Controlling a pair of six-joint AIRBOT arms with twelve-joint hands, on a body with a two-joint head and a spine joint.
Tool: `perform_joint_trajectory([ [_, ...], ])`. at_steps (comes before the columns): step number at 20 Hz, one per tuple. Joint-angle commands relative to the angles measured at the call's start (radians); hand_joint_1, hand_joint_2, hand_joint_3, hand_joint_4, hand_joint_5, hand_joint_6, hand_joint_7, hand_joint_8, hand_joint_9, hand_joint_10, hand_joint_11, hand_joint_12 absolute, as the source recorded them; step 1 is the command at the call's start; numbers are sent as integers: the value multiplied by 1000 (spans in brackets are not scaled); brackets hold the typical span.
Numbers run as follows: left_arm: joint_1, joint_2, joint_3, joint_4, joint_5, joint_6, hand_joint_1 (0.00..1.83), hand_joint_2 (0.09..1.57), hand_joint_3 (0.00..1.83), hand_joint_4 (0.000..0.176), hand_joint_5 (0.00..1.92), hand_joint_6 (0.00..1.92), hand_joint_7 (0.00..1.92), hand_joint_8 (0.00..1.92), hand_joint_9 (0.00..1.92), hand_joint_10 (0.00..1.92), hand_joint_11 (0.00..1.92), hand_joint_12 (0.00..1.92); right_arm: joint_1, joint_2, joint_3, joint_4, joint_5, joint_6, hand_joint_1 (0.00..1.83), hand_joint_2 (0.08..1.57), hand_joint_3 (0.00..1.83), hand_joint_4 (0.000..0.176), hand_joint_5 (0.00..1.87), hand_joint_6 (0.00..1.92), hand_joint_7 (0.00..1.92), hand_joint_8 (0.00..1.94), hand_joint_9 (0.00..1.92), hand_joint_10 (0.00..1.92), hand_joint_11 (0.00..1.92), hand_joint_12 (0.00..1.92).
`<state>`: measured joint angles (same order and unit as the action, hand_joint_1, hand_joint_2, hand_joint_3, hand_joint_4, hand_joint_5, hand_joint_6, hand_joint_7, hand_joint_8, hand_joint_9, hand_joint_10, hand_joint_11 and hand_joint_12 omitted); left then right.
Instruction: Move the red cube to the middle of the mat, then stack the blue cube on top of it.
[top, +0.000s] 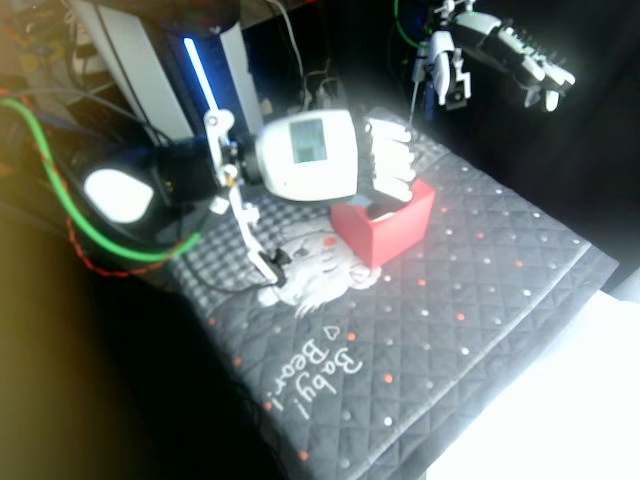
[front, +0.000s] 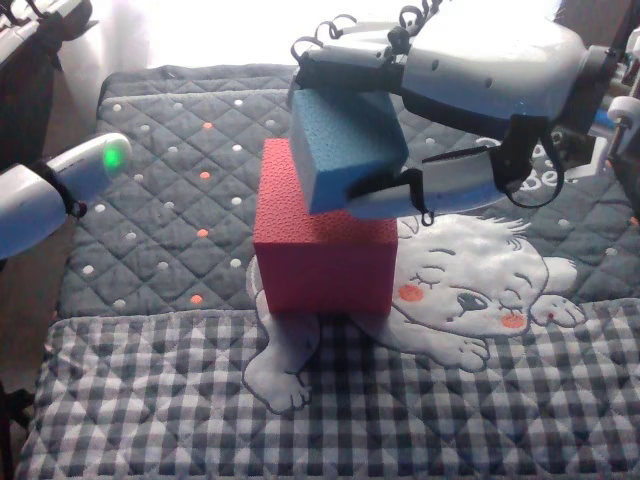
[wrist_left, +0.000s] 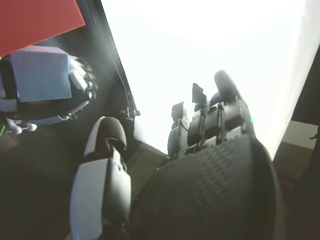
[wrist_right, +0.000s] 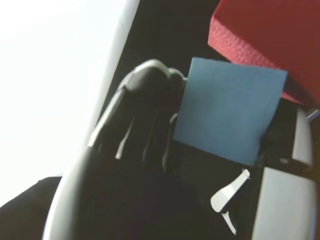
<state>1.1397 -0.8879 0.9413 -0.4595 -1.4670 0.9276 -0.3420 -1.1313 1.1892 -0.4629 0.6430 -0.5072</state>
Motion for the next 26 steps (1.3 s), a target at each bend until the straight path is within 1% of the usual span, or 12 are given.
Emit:
perform_joint_trajectory([
  [1, -4, -1, 6, 15, -134, -5, 491, 1219, 0, 103, 154, 0, 53, 3, 0, 0, 0, 412, 3, 1, 7, 32, 107, 5, 465, 1385, 0, 0, 72, 551, 140, 150, 41, 728, 20, 1423],
  [3, -2, -3, 6, 12, -137, -6, 484, 1219, 0, 95, 156, 0, 40, 1, 0, 0, 0, 238, 3, -2, 14, 34, 99, 5, 332, 1365, 0, 0, 33, 82, 17, 10, 30, 250, 0, 1005],
  [6, 1, -3, 6, 9, -143, -8, 464, 1221, 2, 104, 142, 1, 30, 3, 0, 0, 0, 111, 4, -2, 7, 33, 97, 5, 266, 1290, 0, 0, 0, 0, 0, 0, 0, 10, 0, 949],
  [12, 9, -3, 3, 1, -151, -8, 476, 1222, 0, 101, 139, 0, 47, 0, 0, 0, 0, 369, 4, 18, -14, 16, 97, 5, 380, 1070, 0, 62, 0, 0, 0, 0, 0, 0, 0, 421],
  [14, 11, -3, 2, -2, -155, -8, 477, 1224, 1, 108, 136, 0, 42, 0, 0, 0, 0, 376, 4, 25, -16, 16, 97, 5, 432, 1074, 0, 43, 0, 0, 0, 0, 0, 0, 0, 68],
  [15, 13, -3, 2, -3, -159, -10, 476, 1221, 0, 111, 134, 0, 40, 0, 0, 0, 0, 375, 4, 31, -18, 17, 97, 5, 426, 1080, 3, 54, 0, 0, 0, 0, 0, 0, 4, 40],
  [17, 20, -3, 0, -7, -166, -12, 458, 1216, 0, 117, 126, 0, 33, 0, 0, 0, 0, 373, 4, 56, -34, 15, 104, 5, 382, 1080, 1, 108, 0, 0, 0, 0, 0, 0, 0, 29],
  [20, 34, 0, -6, -7, -181, -14, 458, 1219, 0, 106, 128, 1, 45, 2, 0, 0, 0, 311, 4, 146, -89, 8, 128, -16, 296, 1125, 16, 21, 0, 0, 0, 0, 0, 0, 2, 2],
  [22, 48, 4, -11, -9, -201, -14, 485, 1225, 1, 109, 114, 1, 45, 2, 0, 0, 0, 42, 1, 232, -135, 43, 142, -71, 378, 1123, 11, 24, 0, 0, 0, 0, 0, 0, 0, 0],
  [23, 56, 7, -15, -12, -211, -14, 513, 1224, 0, 103, 100, 1, 43, 1, 0, 0, 0, 8, -12, 275, -161, 75, 157, -111, 419, 1178, 1, 0, 20, 9, 0, 0, 30, 8, 0, 809],
  [25, 73, 12, -21, -21, -227, -15, 516, 1218, 0, 121, 52, 0, 6, 0, 0, 0, 0, 0, -84, 362, -216, 170, 216, -203, 462, 1209, 0, 0, 3, 1, 0, 0, 41, 35, 0, 1390],
  [26, 78, 14, -24, -24, -231, -16, 495, 1216, 0, 138, 22, 0, 0, 0, 0, 0, 0, 0, -111, 388, -231, 194, 230, -204, 493, 1189, 2, 0, 0, 0, 0, 0, 15, 43, 0, 1116],
])
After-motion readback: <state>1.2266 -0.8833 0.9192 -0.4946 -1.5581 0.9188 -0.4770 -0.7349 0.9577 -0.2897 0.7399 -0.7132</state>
